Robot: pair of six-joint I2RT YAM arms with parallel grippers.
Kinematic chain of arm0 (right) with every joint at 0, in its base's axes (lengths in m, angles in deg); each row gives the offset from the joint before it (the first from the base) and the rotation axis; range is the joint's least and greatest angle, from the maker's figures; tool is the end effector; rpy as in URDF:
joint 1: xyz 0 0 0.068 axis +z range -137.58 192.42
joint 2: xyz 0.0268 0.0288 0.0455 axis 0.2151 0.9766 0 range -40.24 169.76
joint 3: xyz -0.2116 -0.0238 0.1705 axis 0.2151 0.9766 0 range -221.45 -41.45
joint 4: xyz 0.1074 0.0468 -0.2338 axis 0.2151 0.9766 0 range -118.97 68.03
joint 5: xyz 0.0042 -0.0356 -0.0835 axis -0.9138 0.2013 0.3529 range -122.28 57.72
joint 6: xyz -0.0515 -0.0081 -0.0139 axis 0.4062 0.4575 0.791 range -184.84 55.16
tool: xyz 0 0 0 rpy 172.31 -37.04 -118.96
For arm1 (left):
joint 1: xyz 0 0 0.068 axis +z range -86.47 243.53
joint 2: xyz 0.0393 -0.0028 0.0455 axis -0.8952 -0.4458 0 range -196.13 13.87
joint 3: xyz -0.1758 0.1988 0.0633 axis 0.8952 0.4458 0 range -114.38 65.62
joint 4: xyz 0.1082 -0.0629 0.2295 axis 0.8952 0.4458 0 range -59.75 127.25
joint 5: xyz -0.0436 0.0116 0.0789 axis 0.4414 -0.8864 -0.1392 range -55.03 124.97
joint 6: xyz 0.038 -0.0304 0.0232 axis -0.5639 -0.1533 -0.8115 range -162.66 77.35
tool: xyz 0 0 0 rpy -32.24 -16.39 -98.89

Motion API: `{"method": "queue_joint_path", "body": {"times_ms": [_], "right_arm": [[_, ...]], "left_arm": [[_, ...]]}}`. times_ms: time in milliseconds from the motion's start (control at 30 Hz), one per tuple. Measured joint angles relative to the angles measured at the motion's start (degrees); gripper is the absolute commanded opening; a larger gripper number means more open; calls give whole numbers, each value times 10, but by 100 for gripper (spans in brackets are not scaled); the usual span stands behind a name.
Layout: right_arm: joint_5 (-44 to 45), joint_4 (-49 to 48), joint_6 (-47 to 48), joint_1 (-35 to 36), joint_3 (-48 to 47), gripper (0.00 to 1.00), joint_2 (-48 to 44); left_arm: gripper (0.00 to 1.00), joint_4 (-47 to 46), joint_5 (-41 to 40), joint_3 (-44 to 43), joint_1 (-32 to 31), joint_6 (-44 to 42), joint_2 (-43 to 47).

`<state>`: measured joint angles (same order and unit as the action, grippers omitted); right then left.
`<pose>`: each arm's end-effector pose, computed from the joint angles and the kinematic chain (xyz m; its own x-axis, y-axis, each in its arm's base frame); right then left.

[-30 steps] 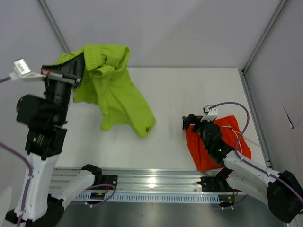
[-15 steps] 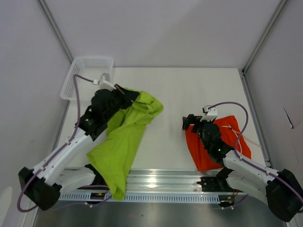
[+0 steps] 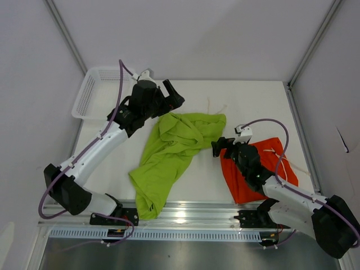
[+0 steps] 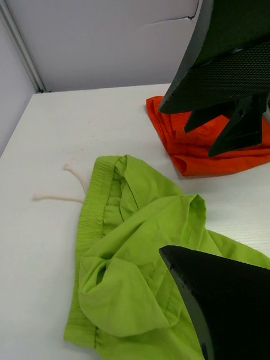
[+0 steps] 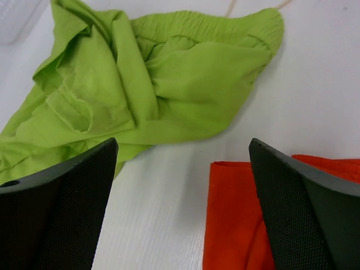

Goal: Fold and stack the shorts
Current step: Move the shorts to the center of the board, then flatten the shorts out

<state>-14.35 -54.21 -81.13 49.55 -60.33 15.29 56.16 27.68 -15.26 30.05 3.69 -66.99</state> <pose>0.1730 0.1173 0.2116 -0.2449 0.1493 -0.9580 -0.2759 0.9365 0.2165 0.2706 -0.1733 0.3865 -0.5784 -0.4779 -0.6611 0.0484 0.7889 -0.6126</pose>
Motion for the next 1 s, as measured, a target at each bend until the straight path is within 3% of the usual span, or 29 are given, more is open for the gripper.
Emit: {"method": "queue_joint_path", "body": {"times_ms": [133, 567, 767, 1000], "right_arm": [[-50, 1, 3, 0, -20, 99, 39], [-192, 89, 28, 15, -187, 96, 167], [-188, 173, 51, 57, -341, 93, 270], [-150, 278, 74, 113, -525, 88, 418]], "left_arm": [[99, 14, 2, 23, 17, -21, 25], [99, 46, 19, 214, 49, -79, 109], [99, 48, 48, 258, 120, -78, 134], [99, 51, 79, 300, 206, -78, 223]]}}
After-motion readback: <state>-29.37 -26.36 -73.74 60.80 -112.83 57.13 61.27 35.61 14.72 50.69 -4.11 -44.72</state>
